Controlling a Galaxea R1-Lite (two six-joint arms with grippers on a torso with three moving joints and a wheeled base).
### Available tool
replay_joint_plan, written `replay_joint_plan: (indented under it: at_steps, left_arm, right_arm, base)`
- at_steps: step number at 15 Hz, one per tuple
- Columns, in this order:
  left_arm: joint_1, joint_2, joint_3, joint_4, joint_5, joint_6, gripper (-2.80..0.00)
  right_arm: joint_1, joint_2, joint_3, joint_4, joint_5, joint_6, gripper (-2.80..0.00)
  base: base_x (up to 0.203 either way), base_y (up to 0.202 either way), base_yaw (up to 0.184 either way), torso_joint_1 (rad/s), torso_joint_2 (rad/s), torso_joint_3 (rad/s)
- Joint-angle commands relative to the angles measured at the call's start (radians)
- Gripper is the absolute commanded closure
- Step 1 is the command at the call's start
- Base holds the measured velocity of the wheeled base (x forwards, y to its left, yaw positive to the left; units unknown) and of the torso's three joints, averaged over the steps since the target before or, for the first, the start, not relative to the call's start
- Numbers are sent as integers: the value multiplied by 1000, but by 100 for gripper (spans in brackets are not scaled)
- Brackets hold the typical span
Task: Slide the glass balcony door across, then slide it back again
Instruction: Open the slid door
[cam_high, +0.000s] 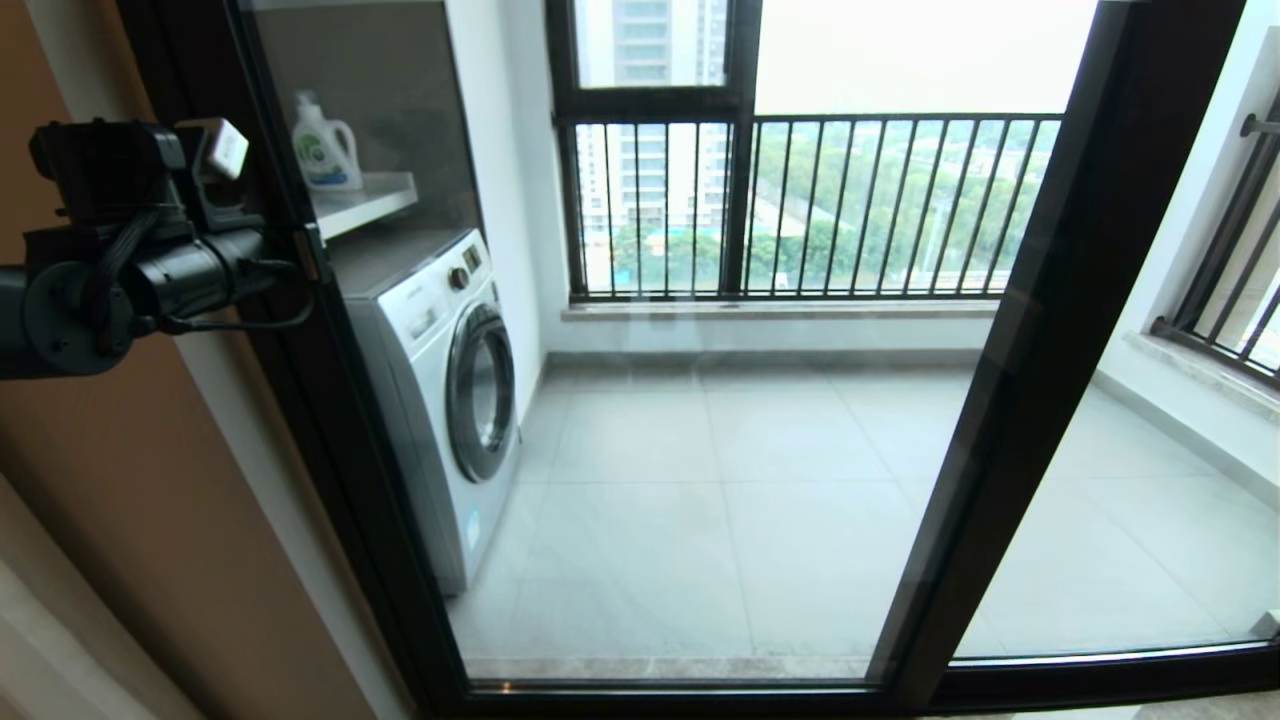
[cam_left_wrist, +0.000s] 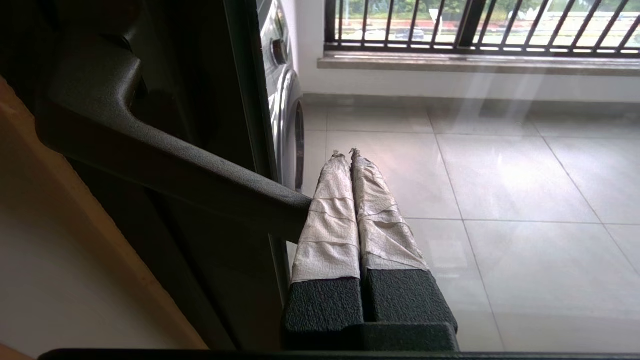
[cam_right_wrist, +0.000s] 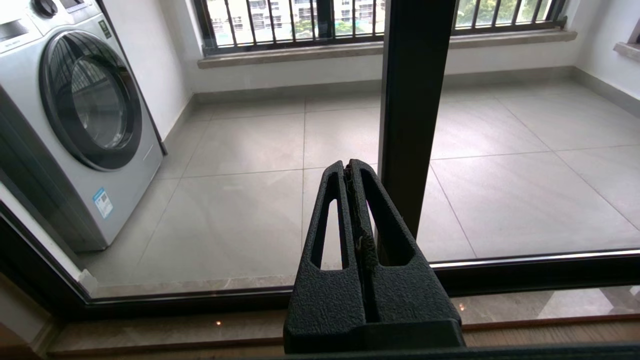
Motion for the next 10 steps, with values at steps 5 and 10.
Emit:
replay_joint_plan:
  at_steps: [5, 10]
  left_arm:
    - [1, 7, 20, -20, 6, -1, 0]
    - [37, 21, 23, -20, 10, -1, 0]
  right_arm:
    - [0, 0, 12, 0, 0, -1, 0]
    - [0, 0, 12, 0, 0, 0, 0]
  base:
    - [0, 0, 0, 0, 0, 0]
    - [0, 0, 0, 0, 0, 0]
